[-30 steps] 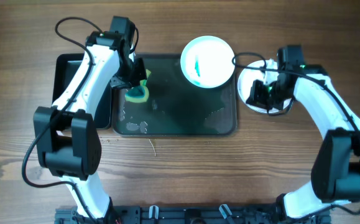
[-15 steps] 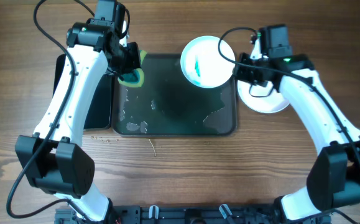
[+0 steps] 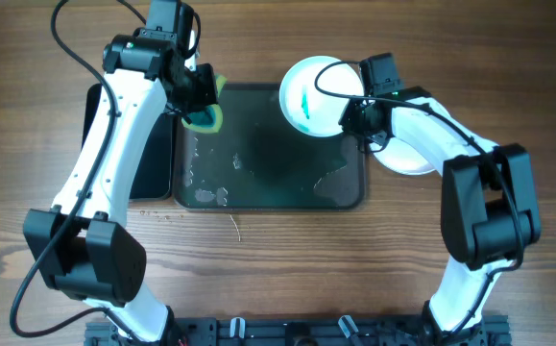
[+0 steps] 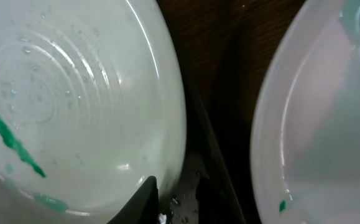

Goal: Clean dirty plates on tray and stack at the side
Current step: 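Move the right gripper to the third plate and grasp its rim, then drag the third plate onto the tray center with the right gripper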

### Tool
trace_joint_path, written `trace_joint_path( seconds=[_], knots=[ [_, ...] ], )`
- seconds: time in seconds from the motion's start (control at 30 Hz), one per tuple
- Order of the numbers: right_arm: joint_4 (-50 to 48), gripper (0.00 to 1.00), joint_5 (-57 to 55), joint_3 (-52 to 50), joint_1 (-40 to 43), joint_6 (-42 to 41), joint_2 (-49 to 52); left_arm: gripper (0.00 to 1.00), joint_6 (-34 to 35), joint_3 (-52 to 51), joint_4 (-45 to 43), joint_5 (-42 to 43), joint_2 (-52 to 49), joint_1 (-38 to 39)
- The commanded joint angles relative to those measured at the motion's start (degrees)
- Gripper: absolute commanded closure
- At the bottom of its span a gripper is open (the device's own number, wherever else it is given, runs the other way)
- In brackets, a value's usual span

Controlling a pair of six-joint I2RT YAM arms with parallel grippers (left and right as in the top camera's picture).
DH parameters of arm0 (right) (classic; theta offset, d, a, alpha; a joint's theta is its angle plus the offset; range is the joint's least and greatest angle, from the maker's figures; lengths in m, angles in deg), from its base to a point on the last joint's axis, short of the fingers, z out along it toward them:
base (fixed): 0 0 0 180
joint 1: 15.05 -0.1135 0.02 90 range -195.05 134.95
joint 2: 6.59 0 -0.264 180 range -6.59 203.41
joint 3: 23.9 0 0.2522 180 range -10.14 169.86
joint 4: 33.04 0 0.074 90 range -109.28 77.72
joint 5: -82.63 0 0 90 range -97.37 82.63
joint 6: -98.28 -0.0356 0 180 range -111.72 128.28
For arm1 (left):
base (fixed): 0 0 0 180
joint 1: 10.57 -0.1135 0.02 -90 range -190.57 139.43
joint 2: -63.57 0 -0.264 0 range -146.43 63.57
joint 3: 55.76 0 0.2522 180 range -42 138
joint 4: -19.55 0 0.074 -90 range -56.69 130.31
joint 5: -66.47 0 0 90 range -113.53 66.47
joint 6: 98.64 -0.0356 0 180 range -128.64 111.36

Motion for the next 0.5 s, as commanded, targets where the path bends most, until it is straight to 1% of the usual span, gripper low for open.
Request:
trace_joint_path(
  seconds=[0.0,0.1,0.2,0.3,0.4,0.47],
  knots=[
    [-0.7,0.78,1.4,0.8,0.1,-0.4,1.3,0.96,-1.3,0.6,-0.3,-0.8,0.1,0.1],
    [-0.8,0.80,1.4,0.8,0.0,-0.3,1.3,0.96,-1.3,0.6,-0.3,-0.8,0.1,0.1],
    [0.2,0.89,2.4,0.8,-0.2,0.5,1.3,0.96,-1.3,0.6,-0.3,-0.8,0.1,0.1],
    [2.8,0.94,7.1,0.8,-1.1,2.8,1.3,0.96,-1.3,0.6,-0.3,-0.8,0.1,0.1],
    [6.9,0.95,13.0,0.8,-3.1,7.0,1.2,0.96,-1.3,0.6,-0.3,-0.8,0.1,0.1],
    [9.4,0.96,13.3,0.8,-4.4,7.5,0.7,0.96,-1.3,0.6,-0.3,-0.8,0.1,0.1]
  ],
)
